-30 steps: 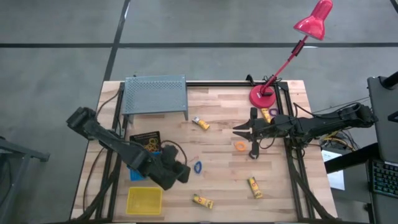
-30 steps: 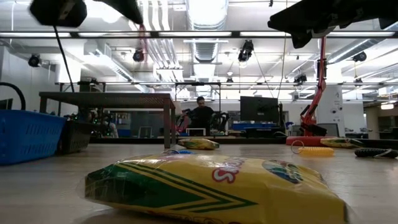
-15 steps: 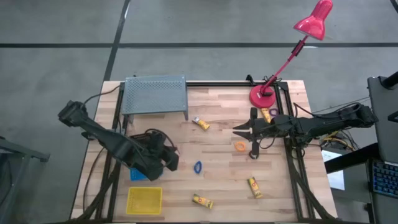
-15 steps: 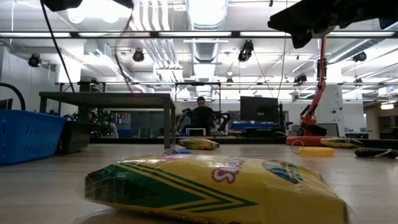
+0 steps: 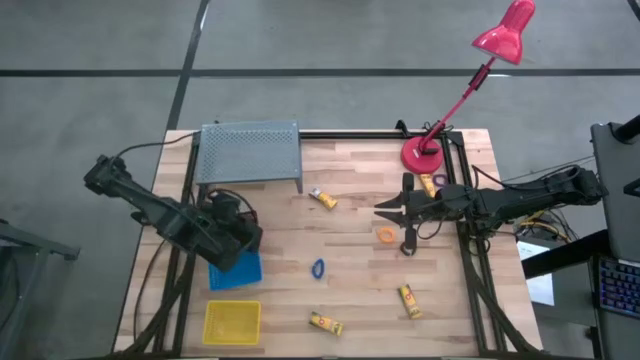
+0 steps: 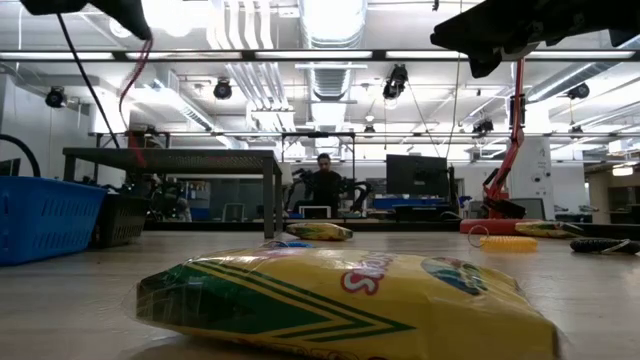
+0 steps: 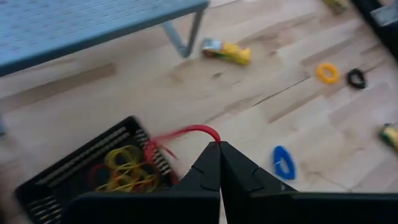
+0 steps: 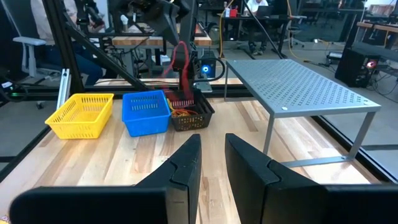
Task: Pick & Place Office Desk Supplies
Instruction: Put the red rubber band in the black bin, then put the yellow crayon box in the blue bin
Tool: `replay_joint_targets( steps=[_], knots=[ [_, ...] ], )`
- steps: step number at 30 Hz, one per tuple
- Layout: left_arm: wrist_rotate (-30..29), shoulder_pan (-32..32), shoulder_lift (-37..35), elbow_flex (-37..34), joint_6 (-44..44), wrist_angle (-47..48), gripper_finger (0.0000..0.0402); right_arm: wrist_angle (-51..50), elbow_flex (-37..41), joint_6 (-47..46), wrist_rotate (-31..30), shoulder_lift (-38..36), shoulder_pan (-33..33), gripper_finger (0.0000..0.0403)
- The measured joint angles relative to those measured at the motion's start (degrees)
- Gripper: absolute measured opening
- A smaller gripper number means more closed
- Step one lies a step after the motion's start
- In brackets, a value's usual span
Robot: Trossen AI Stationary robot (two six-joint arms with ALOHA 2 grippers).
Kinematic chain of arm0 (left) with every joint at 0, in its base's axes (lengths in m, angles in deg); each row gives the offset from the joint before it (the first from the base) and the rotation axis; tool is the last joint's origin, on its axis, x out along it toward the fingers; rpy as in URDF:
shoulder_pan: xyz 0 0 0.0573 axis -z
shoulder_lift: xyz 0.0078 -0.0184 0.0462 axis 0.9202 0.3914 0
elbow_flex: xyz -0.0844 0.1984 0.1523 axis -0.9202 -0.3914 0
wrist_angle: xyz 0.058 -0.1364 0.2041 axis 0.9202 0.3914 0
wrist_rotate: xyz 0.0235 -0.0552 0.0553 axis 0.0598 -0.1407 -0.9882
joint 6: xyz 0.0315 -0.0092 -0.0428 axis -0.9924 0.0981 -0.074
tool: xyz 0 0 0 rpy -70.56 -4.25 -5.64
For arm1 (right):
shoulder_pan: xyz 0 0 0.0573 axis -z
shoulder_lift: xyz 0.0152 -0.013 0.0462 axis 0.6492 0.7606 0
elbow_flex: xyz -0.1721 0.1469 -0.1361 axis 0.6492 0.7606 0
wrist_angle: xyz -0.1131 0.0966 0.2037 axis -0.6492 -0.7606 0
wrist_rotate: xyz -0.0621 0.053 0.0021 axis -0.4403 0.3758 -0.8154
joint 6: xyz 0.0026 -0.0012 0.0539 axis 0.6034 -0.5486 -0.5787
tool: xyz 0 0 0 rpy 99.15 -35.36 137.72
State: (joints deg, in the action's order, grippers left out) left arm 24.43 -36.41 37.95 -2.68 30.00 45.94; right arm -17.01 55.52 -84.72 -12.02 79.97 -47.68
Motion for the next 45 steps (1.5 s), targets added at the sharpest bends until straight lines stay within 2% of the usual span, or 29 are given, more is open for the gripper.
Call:
replay_joint_targets(
  steps=[4, 8, 17, 26, 35, 41, 45],
  knots=[
    [1.3, -0.3, -1.2, 0.0, 2.6, 5.1, 0.0, 0.0, 0.0, 0.0, 0.0, 0.0, 0.0, 0.0068],
    [5.7, -1.1, -1.5, -0.3, 6.2, 8.6, 0.0, 0.0, 0.0, 0.0, 0.0, 0.0, 0.0, 0.0068],
    [14.6, -2.7, -1.6, -7.3, 6.2, 7.0, 0.0, 0.0, 0.0, 0.0, 0.0, 0.0, 0.0, 0.0068],
    [21.0, -5.3, -3.3, -17.2, 5.9, 0.4, 0.0, 0.0, 0.0, 0.0, 0.0, 0.0, 0.0, 0.0068],
    [30.6, -11.7, -10.8, -29.4, -0.1, -12.6, 0.001, 0.0, 0.0, 0.0, 0.0, 0.0, 0.0, 0.0068],
    [32.1, -15.1, -15.4, -35.5, -0.5, -18.6, 0.0034, 0.0, 0.0, -0.1, 0.0, 0.0, 0.0, 0.0068],
    [32.2, -16.6, -17.7, -37.5, -0.5, -20.9, 0.0074, 0.0, 0.0, -0.1, 0.0, 0.0, 0.0, 0.0068]
  ],
)
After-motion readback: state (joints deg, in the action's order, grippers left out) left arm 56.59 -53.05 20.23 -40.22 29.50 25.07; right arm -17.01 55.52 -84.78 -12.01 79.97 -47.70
